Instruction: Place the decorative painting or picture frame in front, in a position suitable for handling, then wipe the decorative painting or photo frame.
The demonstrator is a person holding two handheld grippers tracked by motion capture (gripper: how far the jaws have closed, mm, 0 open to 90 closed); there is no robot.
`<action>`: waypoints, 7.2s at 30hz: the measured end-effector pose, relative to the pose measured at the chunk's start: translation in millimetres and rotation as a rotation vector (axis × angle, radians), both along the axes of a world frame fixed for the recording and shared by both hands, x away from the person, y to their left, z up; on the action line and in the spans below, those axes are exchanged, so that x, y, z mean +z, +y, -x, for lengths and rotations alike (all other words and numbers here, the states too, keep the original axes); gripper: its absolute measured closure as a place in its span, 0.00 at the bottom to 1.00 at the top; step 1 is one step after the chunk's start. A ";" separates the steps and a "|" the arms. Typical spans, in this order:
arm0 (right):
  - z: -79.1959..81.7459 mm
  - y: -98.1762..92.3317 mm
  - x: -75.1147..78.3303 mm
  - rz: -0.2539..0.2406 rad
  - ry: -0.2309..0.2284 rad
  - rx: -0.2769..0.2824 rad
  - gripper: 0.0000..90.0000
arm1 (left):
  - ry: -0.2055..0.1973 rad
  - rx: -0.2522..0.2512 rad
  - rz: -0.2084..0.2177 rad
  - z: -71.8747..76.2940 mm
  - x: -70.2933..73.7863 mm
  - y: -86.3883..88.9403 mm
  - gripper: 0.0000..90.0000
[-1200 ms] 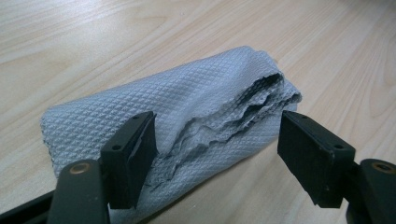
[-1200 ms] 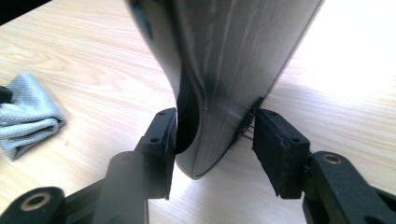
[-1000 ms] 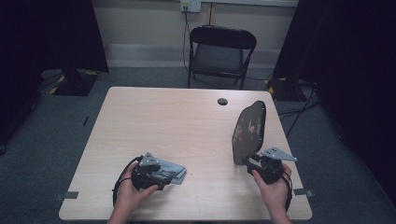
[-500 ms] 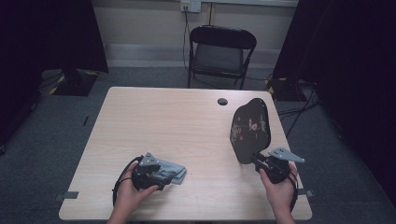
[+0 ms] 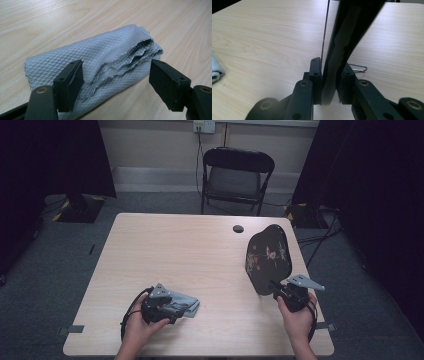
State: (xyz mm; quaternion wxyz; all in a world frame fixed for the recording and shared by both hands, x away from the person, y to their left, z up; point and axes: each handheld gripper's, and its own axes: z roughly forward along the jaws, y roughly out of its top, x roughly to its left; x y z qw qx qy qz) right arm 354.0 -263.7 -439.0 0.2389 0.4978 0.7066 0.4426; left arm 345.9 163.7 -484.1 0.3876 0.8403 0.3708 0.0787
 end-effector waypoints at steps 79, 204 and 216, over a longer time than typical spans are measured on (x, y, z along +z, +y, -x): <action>27.0 -19.7 -0.6 0.003 -0.038 0.106 0.67 | -0.018 -0.134 -0.066 11.8 21.2 -7.0 0.35; 39.9 -13.9 -1.2 -0.038 -0.042 0.197 0.48 | -0.085 -0.154 0.028 -34.0 74.0 -70.4 0.91; 37.8 -14.1 -1.3 -0.045 -0.036 0.195 0.48 | -0.159 -0.149 0.066 -61.8 116.9 -102.0 0.91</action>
